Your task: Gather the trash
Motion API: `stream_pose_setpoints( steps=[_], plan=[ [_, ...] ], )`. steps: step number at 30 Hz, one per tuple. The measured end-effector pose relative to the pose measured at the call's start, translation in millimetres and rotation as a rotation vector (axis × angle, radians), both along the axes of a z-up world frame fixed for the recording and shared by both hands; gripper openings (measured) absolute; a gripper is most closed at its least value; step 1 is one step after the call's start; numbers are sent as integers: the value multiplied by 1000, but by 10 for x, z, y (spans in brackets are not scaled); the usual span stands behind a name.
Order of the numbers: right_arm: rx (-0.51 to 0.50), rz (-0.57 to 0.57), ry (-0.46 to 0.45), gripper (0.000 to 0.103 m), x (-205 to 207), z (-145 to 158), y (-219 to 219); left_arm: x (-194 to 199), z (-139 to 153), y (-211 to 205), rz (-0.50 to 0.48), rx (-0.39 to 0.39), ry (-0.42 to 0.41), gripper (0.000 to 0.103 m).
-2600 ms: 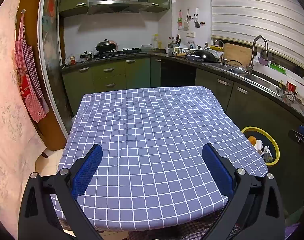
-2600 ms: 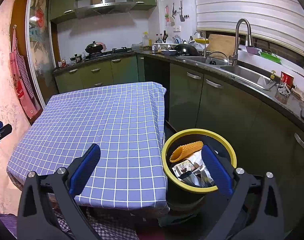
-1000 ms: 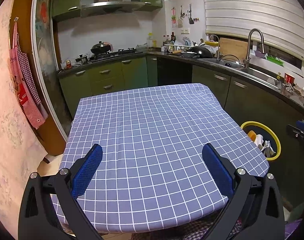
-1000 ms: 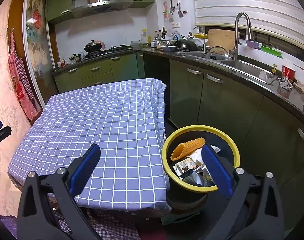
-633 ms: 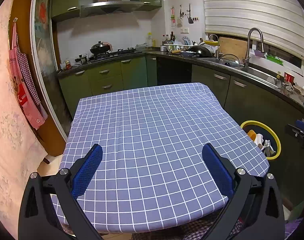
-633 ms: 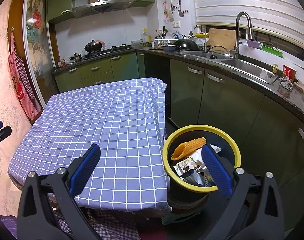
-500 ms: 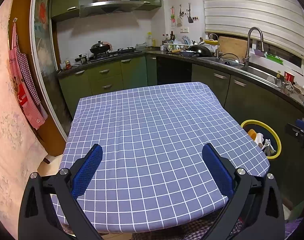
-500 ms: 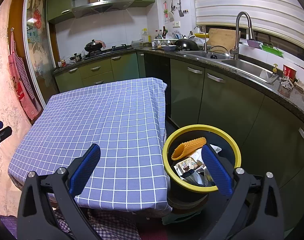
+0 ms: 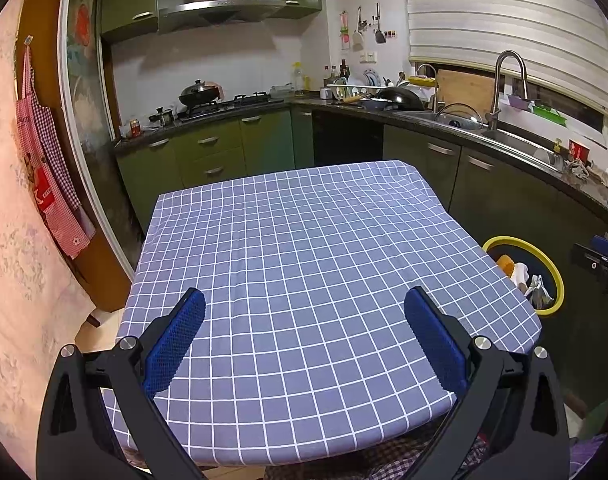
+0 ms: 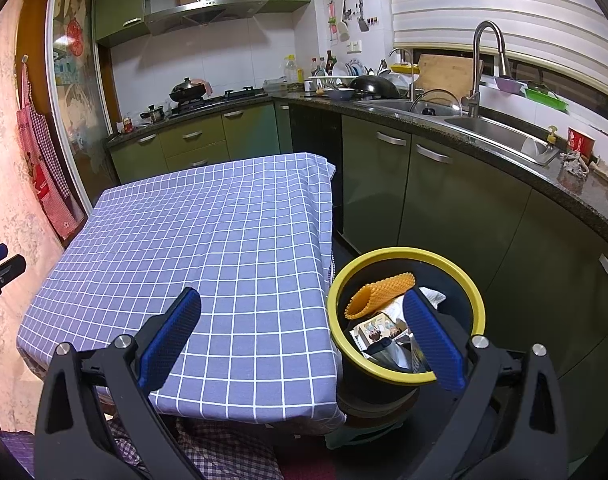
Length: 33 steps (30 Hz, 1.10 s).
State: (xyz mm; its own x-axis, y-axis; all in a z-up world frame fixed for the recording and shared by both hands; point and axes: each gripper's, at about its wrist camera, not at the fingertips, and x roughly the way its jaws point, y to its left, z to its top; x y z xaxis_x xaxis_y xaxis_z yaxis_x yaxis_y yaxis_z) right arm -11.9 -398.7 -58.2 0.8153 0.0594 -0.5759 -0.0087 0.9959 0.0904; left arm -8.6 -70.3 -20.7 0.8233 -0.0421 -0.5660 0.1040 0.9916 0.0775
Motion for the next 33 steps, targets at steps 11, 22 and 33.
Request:
stream_pose_setpoints(
  steps=[11,22,33],
  plan=[
    [1,1,0,96,-1,-4,8,0,-8,2,-8,-10,-1,98],
    [2,3,7,96,19,-48,11,28,-5,2,-6,-34,12,98],
    [5,3,14,96,46,-73,4,48,-46,18,-8,-41,-17,98]
  ],
)
